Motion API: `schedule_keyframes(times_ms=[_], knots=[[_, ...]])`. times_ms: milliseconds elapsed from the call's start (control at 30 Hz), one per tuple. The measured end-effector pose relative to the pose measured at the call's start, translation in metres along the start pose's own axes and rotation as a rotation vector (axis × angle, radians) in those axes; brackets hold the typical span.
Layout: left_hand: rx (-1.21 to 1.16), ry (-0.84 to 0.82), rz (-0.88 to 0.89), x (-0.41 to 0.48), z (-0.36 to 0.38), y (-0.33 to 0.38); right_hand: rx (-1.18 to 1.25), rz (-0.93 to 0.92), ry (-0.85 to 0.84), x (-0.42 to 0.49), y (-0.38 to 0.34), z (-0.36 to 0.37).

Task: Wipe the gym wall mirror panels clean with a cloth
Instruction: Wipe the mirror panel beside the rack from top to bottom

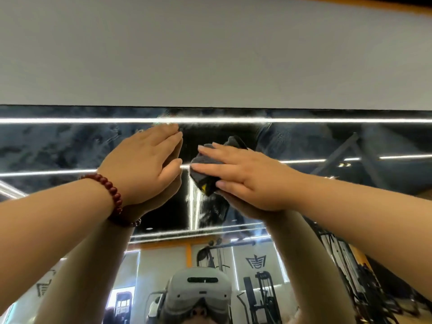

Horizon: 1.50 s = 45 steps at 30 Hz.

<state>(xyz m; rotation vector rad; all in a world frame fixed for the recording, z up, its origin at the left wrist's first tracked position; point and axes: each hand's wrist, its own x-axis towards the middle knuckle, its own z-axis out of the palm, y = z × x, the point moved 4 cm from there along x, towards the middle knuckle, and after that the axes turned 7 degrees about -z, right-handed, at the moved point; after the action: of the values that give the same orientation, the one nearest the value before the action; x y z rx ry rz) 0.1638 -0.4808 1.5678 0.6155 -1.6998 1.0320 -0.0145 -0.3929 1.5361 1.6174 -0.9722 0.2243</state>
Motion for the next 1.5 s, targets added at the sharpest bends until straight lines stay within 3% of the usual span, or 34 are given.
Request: schedule_keyframes(times_ms=[133, 200, 267, 433, 500, 600, 667, 833, 900, 1067, 1133, 1300, 1367, 1500], knots=[[0.041, -0.082, 0.007, -0.003, 0.002, 0.001, -0.369, 0.137, 0.034, 0.002, 0.032, -0.017], [0.060, -0.090, 0.018, -0.007, 0.002, 0.002, -0.474, 0.110, 0.042, 0.009, 0.036, -0.025], [0.061, -0.097, 0.010, -0.010, 0.002, 0.004, -0.319, 0.118, 0.049, 0.011, 0.047, -0.028], [0.018, -0.077, -0.038, -0.009, 0.002, 0.012, -0.006, 0.511, 0.292, 0.029, 0.090, -0.041], [0.027, -0.071, -0.038, -0.012, 0.003, 0.015, -0.033, 0.417, 0.277, 0.036, 0.069, -0.034], [0.044, -0.067, -0.035, -0.015, 0.004, 0.017, -0.022, 0.055, 0.180, 0.023, 0.021, -0.015], [0.049, -0.051, -0.038, -0.016, 0.005, 0.017, -0.030, -0.009, 0.104, 0.009, 0.032, -0.014], [-0.001, -0.048, -0.035, -0.021, 0.005, 0.017, 0.064, 0.513, 0.279, 0.008, 0.111, -0.038], [-0.034, -0.071, -0.025, -0.028, 0.004, 0.019, 0.034, 0.444, 0.263, 0.015, 0.090, -0.032], [-0.041, -0.082, 0.007, -0.039, 0.005, 0.033, 0.001, -0.132, 0.138, -0.020, -0.018, 0.003], [-0.043, -0.081, 0.009, -0.043, 0.006, 0.040, 0.001, -0.109, 0.079, -0.025, -0.006, -0.002], [-0.038, -0.070, 0.036, -0.054, 0.011, 0.048, 0.110, 0.462, 0.272, -0.018, 0.081, -0.029], [-0.052, -0.065, 0.045, -0.056, 0.011, 0.045, 0.100, 0.415, 0.274, -0.022, 0.065, -0.022], [-0.068, -0.061, 0.077, -0.066, 0.011, 0.039, 0.032, -0.009, 0.172, -0.062, -0.024, 0.014]])
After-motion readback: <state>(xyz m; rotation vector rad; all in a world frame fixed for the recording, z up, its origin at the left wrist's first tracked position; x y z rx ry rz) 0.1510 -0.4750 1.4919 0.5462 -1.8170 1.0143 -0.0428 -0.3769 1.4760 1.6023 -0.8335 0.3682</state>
